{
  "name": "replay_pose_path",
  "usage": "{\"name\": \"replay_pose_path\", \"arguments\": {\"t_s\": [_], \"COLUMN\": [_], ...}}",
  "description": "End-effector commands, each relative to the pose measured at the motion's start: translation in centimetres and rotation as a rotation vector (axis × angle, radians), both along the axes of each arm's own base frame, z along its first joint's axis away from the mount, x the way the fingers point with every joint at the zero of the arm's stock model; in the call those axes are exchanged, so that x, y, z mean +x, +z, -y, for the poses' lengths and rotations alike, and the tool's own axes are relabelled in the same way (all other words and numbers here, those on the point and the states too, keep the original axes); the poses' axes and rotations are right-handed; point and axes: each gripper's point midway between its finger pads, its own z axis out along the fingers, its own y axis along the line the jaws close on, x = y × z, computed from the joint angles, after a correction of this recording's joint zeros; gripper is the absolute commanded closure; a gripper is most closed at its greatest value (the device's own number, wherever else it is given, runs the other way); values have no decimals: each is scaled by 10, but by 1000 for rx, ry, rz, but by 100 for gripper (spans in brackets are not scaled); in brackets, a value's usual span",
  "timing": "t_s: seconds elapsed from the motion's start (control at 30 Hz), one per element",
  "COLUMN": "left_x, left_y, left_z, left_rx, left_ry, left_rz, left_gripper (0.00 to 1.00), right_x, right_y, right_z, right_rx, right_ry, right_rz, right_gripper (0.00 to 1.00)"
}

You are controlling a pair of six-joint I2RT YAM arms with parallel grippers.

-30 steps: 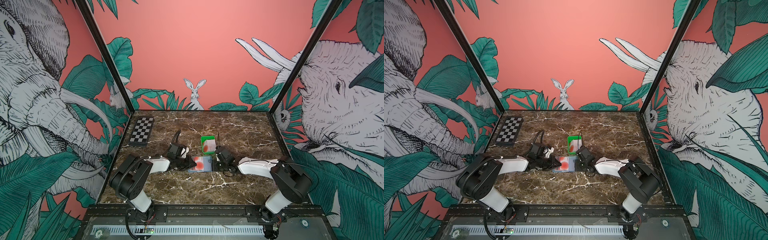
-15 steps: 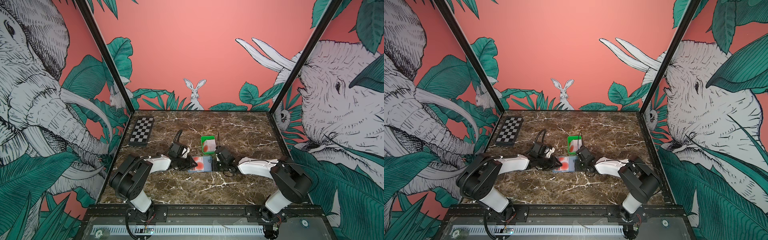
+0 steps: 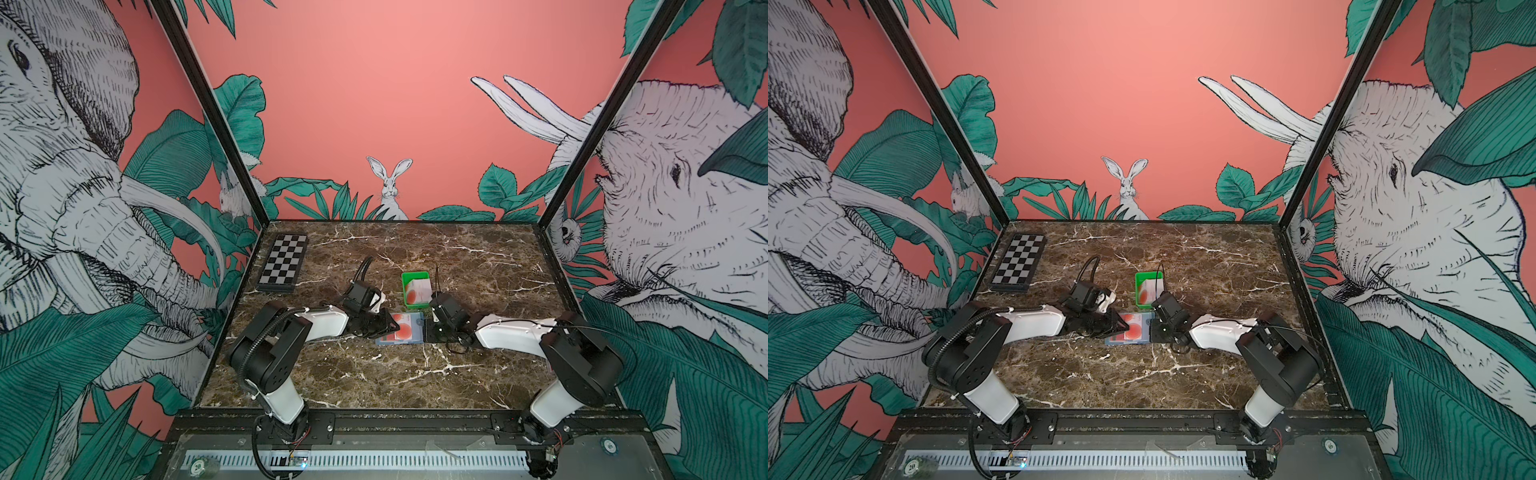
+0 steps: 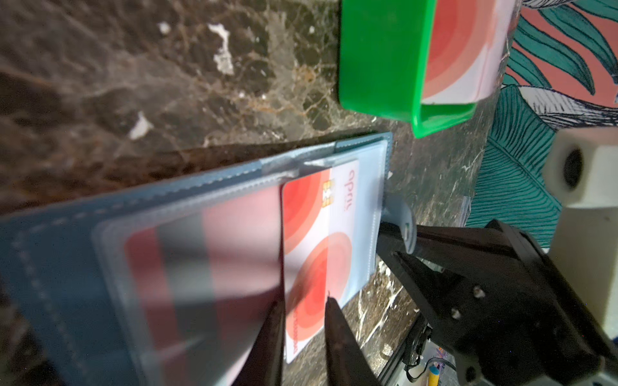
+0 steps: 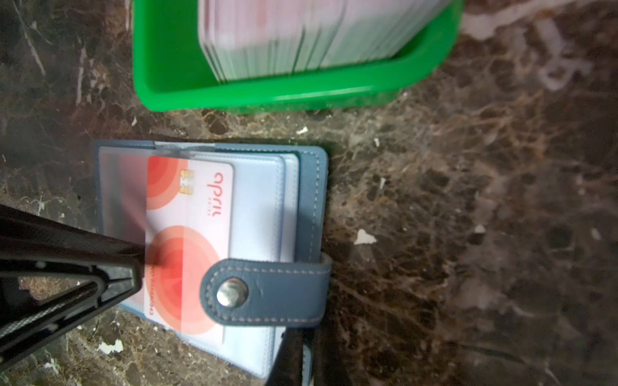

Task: Insert credit cards into a card holder
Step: Insert the credit card into the card slot.

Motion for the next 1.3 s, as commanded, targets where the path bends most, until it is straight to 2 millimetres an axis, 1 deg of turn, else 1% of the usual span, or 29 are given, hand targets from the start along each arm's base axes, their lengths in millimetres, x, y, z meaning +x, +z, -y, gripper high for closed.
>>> {"name": "replay_pose_path", "arguments": {"t_s": [0.0, 0.5, 0.8, 1.13, 1.27], "left_x": [1, 5, 7, 6, 4], "left_y": [-1, 2, 8, 7, 4], "left_z": [4, 17, 21, 27, 21], "left_rx": [13, 3, -16, -50, -20], "left_ry": [-2, -20, -31, -42, -36], "left_rz": [-1, 9, 23, 18, 20], "left_gripper": [77, 79, 79, 81, 81], "right_x": [-6, -4, -4, -5, -6], "right_y": [-14, -13, -13, -14, -14], "right_z": [8, 6, 5, 6, 7], "right_rx": [-44, -40, -39, -35, -36], "right_ry": [3, 7, 7, 7, 7], "right_rz": [-27, -26, -26, -26, -26], "right_gripper": [90, 90, 90, 91, 91]}}
